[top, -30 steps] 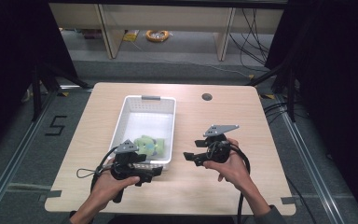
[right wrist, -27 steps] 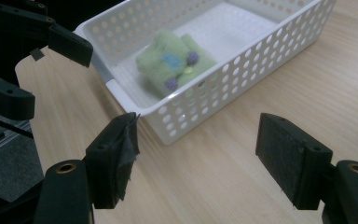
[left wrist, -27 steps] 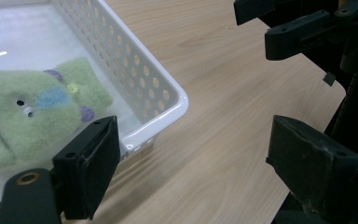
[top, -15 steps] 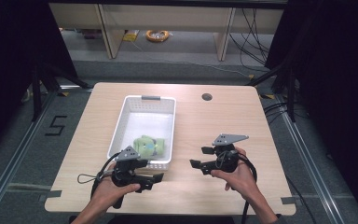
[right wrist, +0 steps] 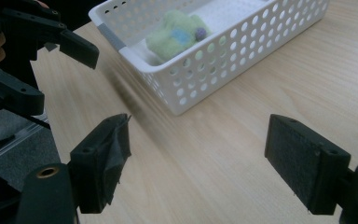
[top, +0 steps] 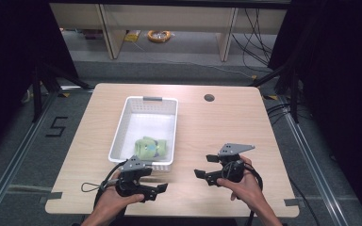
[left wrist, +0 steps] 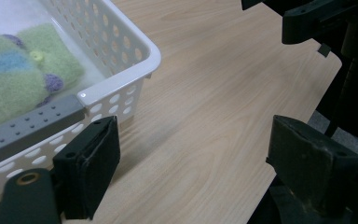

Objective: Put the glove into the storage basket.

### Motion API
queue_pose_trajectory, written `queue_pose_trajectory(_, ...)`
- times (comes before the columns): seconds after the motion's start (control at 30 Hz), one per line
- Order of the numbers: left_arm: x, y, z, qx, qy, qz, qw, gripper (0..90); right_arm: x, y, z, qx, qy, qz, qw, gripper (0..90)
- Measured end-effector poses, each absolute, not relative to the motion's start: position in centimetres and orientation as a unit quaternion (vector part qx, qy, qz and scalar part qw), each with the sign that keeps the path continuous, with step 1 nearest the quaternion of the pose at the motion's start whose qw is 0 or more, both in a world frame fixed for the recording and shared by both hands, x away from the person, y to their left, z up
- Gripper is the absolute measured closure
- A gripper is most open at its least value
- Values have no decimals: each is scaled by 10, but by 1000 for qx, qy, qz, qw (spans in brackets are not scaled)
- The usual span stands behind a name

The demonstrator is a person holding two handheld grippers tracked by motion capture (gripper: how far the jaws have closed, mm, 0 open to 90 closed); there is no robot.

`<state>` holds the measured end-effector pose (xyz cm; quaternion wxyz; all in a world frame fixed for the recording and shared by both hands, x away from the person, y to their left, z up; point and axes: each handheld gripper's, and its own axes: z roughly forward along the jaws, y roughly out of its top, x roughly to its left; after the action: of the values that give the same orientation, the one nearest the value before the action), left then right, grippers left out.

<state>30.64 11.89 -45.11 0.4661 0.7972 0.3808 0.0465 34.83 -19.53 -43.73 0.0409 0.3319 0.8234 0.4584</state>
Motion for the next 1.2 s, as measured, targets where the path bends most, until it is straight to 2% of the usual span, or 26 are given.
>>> queue_pose_trajectory(0.23,301,120,-457,798,379,44,466,163,341,-200,-446,334,824,455,44,229)
queue_pose_trajectory(0.47,291,121,-465,800,379,42,464,163,330,-205,-457,340,822,457,21,221)
queue_pose_trajectory(0.73,283,119,-478,806,374,44,457,163,321,-210,-465,333,824,458,22,195)
queue_pose_trajectory(0.77,282,119,-479,808,376,44,452,163,317,-209,-466,342,820,459,10,194)
queue_pose_trajectory(0.8,281,119,-480,812,374,46,447,163,317,-211,-467,337,824,454,21,193)
queue_pose_trajectory(0.93,278,118,-485,822,361,43,438,163,313,-212,-473,342,824,452,12,194)
queue_pose_trajectory(1.03,274,116,-492,817,369,43,441,163,311,-215,-476,341,830,441,23,194)
queue_pose_trajectory(1.07,273,115,-494,817,370,43,441,163,309,-214,-476,346,828,440,10,194)
queue_pose_trajectory(1.2,271,118,-497,826,360,59,430,163,304,-216,-480,342,831,439,19,187)
